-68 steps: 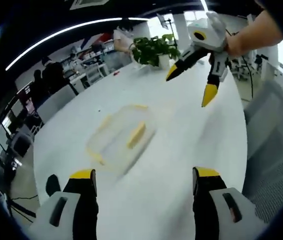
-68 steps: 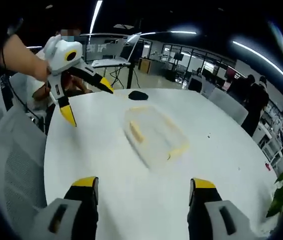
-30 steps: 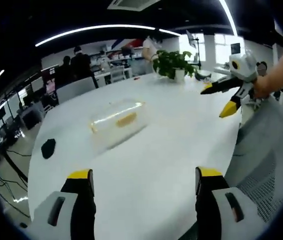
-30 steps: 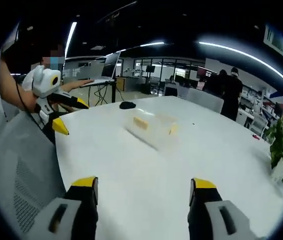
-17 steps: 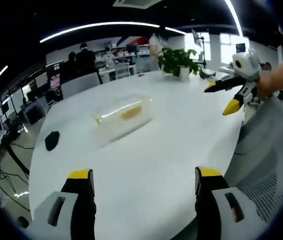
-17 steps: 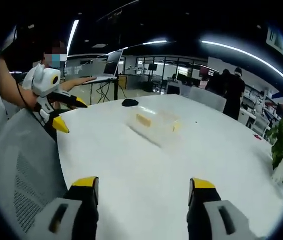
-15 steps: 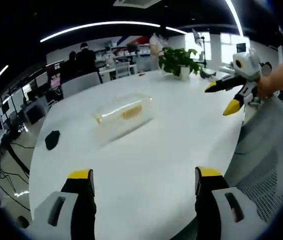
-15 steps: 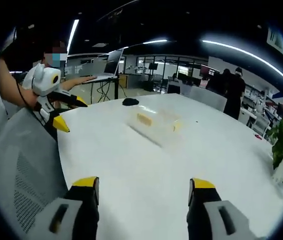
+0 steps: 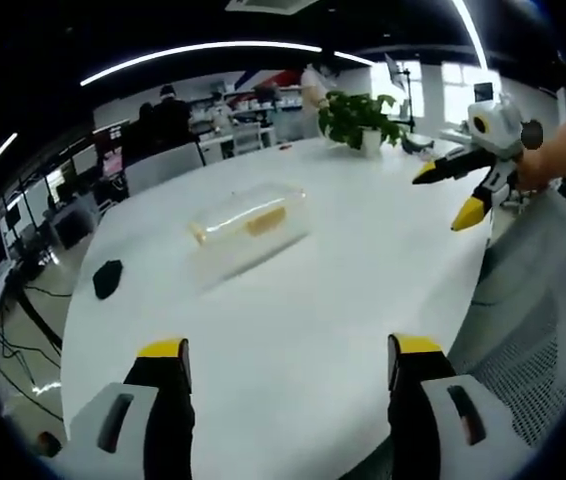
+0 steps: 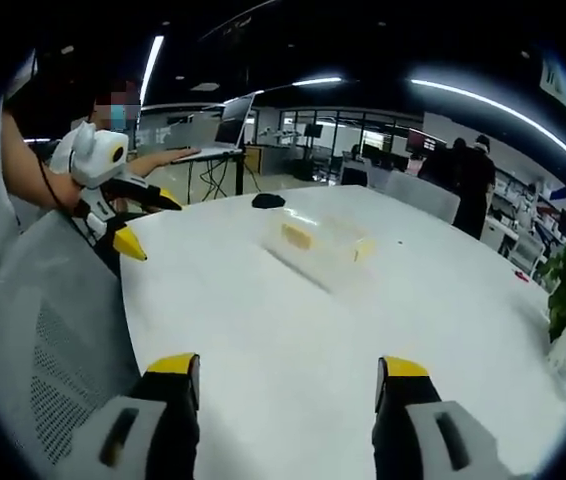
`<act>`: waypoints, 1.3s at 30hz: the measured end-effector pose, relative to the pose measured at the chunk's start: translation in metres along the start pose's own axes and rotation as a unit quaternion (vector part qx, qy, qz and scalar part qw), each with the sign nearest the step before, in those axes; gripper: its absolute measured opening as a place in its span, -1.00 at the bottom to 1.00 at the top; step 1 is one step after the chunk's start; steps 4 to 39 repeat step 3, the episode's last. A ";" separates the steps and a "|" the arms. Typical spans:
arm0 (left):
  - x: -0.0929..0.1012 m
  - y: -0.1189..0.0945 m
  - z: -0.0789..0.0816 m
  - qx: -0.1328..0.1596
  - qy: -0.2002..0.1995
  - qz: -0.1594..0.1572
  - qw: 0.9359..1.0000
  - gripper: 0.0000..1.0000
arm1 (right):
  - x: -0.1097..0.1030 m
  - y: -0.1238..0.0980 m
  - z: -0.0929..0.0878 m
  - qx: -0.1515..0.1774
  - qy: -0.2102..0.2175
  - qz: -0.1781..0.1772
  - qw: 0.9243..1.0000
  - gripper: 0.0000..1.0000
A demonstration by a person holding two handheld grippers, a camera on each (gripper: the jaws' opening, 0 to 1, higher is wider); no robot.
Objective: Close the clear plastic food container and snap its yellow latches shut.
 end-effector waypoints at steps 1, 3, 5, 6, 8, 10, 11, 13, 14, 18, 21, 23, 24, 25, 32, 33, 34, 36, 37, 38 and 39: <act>0.001 0.001 -0.001 -0.003 0.002 -0.001 1.000 0.56 | 0.000 0.000 -0.001 -0.001 -0.001 0.001 1.000 0.41; 0.002 0.002 -0.002 -0.006 0.007 -0.002 1.000 0.56 | -0.001 0.001 -0.002 -0.005 -0.005 0.001 1.000 0.39; 0.002 0.002 -0.002 -0.006 0.007 -0.002 1.000 0.56 | -0.001 0.001 -0.002 -0.005 -0.005 0.001 1.000 0.39; 0.002 0.002 -0.002 -0.006 0.007 -0.002 1.000 0.56 | -0.001 0.001 -0.002 -0.005 -0.005 0.001 1.000 0.39; 0.002 0.002 -0.002 -0.006 0.007 -0.002 1.000 0.56 | -0.001 0.001 -0.002 -0.005 -0.005 0.001 1.000 0.39; 0.002 0.002 -0.002 -0.006 0.007 -0.002 1.000 0.56 | -0.001 0.001 -0.002 -0.005 -0.005 0.001 1.000 0.39; 0.002 0.002 -0.002 -0.006 0.007 -0.002 1.000 0.56 | -0.001 0.001 -0.002 -0.005 -0.005 0.001 1.000 0.39; 0.002 0.002 -0.002 -0.006 0.007 -0.002 1.000 0.56 | -0.001 0.001 -0.002 -0.005 -0.005 0.001 1.000 0.39; 0.002 0.002 -0.002 -0.006 0.007 -0.002 1.000 0.56 | -0.001 0.001 -0.002 -0.005 -0.005 0.001 1.000 0.39; 0.002 0.002 -0.002 -0.006 0.007 -0.002 1.000 0.56 | -0.001 0.001 -0.002 -0.005 -0.005 0.001 1.000 0.39; 0.002 0.002 -0.002 -0.006 0.007 -0.002 1.000 0.56 | -0.001 0.001 -0.002 -0.005 -0.005 0.001 1.000 0.39; 0.002 0.002 -0.002 -0.006 0.007 -0.002 1.000 0.56 | -0.001 0.001 -0.002 -0.005 -0.005 0.001 1.000 0.39; 0.002 0.002 -0.002 -0.006 0.007 -0.002 1.000 0.56 | -0.001 0.001 -0.002 -0.005 -0.005 0.001 1.000 0.39; 0.002 0.002 -0.002 -0.006 0.007 -0.002 1.000 0.56 | -0.001 0.001 -0.002 -0.005 -0.005 0.001 1.000 0.39; 0.002 0.002 -0.002 -0.006 0.007 -0.002 1.000 0.56 | -0.001 0.001 -0.002 -0.005 -0.005 0.001 1.000 0.39; 0.002 0.002 -0.002 -0.006 0.007 -0.002 1.000 0.56 | -0.001 0.001 -0.002 -0.005 -0.005 0.001 1.000 0.39; 0.002 0.002 -0.002 -0.006 0.007 -0.002 1.000 0.56 | -0.001 0.001 -0.002 -0.005 -0.005 0.001 1.000 0.39; 0.002 0.002 -0.002 -0.006 0.007 -0.002 1.000 0.56 | -0.001 0.001 -0.002 -0.005 -0.005 0.001 1.000 0.39; 0.002 0.002 -0.002 -0.006 0.007 -0.002 1.000 0.56 | -0.001 0.001 -0.002 -0.005 -0.005 0.001 1.000 0.39; 0.002 0.002 -0.002 -0.006 0.007 -0.002 1.000 0.56 | -0.001 0.001 -0.002 -0.005 -0.005 0.001 1.000 0.39; 0.002 0.002 -0.002 -0.006 0.007 -0.002 1.000 0.56 | -0.001 0.001 -0.002 -0.005 -0.005 0.001 1.000 0.39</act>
Point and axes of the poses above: the point that each gripper's makers call its tool centre point, and the gripper's own axes: y roughly forward along the fingers, x roughly to its right, z roughly out of its top, the point moved 1 cm from there along -y, roughly backward along the fingers, and after that the axes turned 14 degrees about -x, right-handed, at the moved point
